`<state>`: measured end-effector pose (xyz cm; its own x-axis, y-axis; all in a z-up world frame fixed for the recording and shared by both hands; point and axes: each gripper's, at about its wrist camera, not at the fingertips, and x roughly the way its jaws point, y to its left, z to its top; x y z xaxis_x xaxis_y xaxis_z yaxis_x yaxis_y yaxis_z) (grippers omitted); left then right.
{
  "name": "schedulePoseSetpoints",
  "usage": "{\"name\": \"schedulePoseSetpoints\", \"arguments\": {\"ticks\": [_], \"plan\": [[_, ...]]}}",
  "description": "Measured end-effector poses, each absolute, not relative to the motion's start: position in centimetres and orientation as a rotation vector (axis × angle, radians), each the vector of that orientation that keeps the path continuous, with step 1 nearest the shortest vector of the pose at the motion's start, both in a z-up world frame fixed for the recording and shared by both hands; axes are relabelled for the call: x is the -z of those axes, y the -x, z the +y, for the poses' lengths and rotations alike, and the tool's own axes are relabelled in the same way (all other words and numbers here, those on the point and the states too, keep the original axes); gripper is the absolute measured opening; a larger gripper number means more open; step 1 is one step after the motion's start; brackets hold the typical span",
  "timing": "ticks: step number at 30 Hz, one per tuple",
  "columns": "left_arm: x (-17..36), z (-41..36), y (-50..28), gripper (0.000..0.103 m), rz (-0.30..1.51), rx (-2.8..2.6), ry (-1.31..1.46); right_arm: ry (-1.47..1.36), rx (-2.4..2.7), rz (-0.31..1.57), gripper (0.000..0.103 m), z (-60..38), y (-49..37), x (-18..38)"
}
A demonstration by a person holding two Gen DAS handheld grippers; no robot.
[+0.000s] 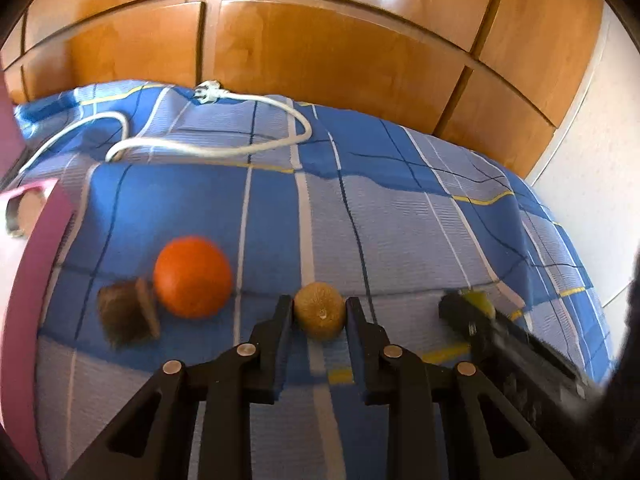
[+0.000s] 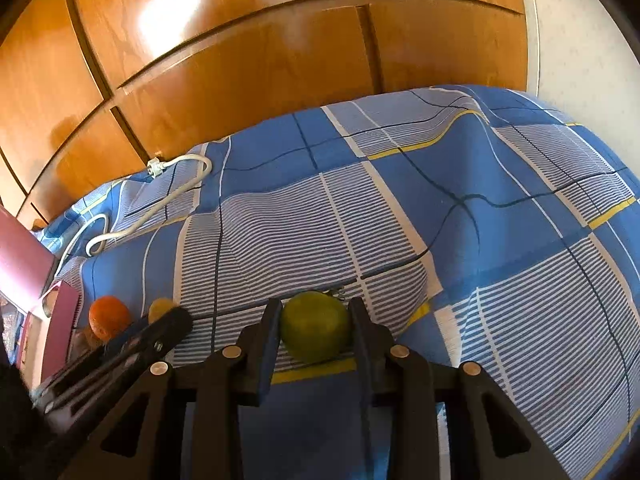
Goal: Organize fruits
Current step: 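Close left tool on the brown kiwi while right tool holds the green tomato, then carry the kiwi and green tomato over the pink tray with both tools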
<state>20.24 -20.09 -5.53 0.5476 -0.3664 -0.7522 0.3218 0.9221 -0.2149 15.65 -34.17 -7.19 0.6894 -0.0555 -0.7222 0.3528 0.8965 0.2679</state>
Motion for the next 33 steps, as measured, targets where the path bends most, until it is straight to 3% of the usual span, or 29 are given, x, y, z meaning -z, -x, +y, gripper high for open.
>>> {"name": "schedulePoseSetpoints", "arguments": {"ticks": [6, 16, 33], "plan": [[5.5, -16.8, -16.5, 0.026, 0.910, 0.382, 0.098, -0.419, 0.229, 0.777, 0.034, -34.3, -15.5, 7.2], [5.4, -14.4, -8.0, 0.026, 0.830, 0.392, -0.065, -0.279, 0.252, 0.859, 0.034, -30.8, -13.6, 6.8], [4.5, -10.7, -3.9, 0.026, 0.718, 0.336, -0.074, -0.167, 0.201, 0.886, 0.033, -25.4, -8.1, 6.6]]}}
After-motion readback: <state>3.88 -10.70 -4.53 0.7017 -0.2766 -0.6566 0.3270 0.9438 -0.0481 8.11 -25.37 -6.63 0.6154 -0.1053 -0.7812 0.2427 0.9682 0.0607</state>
